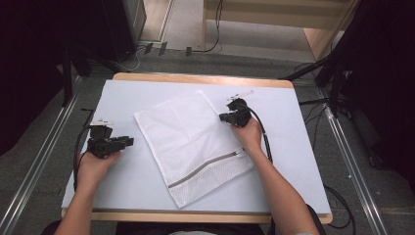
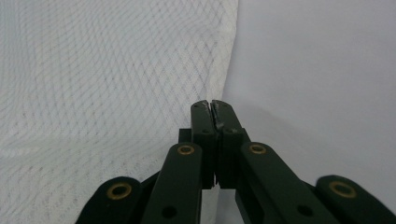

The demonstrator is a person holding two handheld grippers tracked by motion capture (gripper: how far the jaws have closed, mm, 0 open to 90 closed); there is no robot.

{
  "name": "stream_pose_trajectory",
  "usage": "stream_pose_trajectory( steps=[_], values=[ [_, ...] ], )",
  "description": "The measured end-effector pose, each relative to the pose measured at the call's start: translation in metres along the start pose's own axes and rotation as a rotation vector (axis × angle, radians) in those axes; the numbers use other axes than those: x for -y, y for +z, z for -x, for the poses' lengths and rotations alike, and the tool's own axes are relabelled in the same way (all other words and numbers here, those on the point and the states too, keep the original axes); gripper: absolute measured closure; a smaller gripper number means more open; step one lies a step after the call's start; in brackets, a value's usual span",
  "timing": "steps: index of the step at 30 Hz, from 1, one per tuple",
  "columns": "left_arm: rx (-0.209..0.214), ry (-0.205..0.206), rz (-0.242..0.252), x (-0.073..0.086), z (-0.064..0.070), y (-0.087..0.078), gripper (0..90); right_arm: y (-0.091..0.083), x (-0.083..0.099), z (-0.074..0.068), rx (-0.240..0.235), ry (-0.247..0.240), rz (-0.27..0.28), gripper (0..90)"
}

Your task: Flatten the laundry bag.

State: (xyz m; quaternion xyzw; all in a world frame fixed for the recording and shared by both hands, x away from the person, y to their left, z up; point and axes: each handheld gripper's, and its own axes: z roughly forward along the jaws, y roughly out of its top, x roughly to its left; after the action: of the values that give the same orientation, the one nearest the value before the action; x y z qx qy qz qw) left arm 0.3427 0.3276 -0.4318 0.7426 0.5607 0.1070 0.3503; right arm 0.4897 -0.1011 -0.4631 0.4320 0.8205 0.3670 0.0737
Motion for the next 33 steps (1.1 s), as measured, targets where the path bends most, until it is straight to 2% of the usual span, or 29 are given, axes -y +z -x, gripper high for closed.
stream_pose_trajectory(
  steps=[5,15,21,25,28,30,33],
  values=[
    [0.014,0.014,-0.004,-0.005,0.005,0.007,68.3,-0.010,0.008,0.014,0.023,0.035,0.005,90.0],
    [0.040,0.040,-0.030,-0.018,0.020,0.024,60.2,-0.022,0.024,0.025,0.057,0.071,-0.007,90.0],
    [0.073,0.055,-0.051,-0.026,0.031,0.038,54.1,-0.029,0.034,0.026,0.059,0.081,-0.002,90.0],
    [0.094,0.080,-0.067,-0.030,0.039,0.047,48.7,-0.034,0.041,0.024,0.058,0.093,0.004,89.8],
    [0.097,0.091,-0.072,-0.031,0.043,0.052,44.8,-0.037,0.044,0.023,0.054,0.100,0.003,89.8],
    [0.116,0.101,-0.090,-0.032,0.049,0.058,44.4,-0.040,0.049,0.021,0.058,0.097,-0.002,89.6],
    [0.122,0.117,-0.110,-0.032,0.055,0.064,45.9,-0.044,0.053,0.018,0.057,0.094,-0.005,89.5]
  ],
)
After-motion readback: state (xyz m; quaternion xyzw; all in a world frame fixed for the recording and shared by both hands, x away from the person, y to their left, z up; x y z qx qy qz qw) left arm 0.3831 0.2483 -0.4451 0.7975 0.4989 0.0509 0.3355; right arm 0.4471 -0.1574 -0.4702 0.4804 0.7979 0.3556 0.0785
